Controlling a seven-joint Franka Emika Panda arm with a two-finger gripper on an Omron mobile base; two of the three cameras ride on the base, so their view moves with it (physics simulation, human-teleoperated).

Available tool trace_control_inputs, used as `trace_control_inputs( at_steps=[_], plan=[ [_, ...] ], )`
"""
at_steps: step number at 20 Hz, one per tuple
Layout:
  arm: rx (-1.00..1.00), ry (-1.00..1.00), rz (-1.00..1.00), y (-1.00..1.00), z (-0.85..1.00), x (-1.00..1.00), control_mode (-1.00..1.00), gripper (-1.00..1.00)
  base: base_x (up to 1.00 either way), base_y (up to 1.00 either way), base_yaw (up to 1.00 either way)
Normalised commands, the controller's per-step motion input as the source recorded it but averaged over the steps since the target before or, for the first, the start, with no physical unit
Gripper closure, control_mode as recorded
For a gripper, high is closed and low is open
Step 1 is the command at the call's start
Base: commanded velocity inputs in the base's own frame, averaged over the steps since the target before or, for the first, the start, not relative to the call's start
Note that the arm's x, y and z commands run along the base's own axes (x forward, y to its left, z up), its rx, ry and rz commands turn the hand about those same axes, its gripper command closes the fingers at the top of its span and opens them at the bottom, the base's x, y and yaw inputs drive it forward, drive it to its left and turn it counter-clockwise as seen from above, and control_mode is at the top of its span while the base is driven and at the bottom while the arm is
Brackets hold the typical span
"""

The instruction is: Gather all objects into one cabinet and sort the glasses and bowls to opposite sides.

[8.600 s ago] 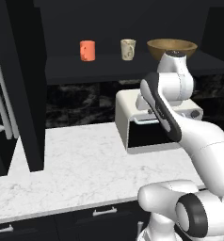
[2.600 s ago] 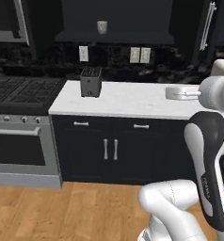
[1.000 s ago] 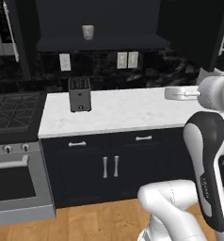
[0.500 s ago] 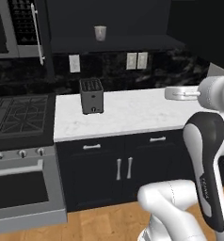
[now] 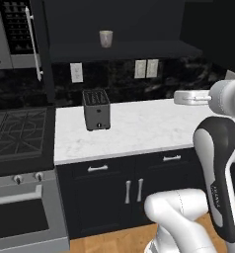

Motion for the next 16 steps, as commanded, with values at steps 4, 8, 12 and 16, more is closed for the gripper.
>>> trace_control_inputs(
  at_steps=[4,8,12,16],
  plan=[
    [0.0,0.0,0.0,0.0,0.0,0.0,1.0,-1.0,0.44,0.34,0.0],
    [0.0,0.0,0.0,0.0,0.0,0.0,1.0,-1.0,0.46,0.21,0.0],
    [0.0,0.0,0.0,0.0,0.0,0.0,1.0,-1.0,0.46,0.23,0.0],
    [0.0,0.0,0.0,0.0,0.0,0.0,1.0,-1.0,0.41,0.25,0.0]
  ],
)
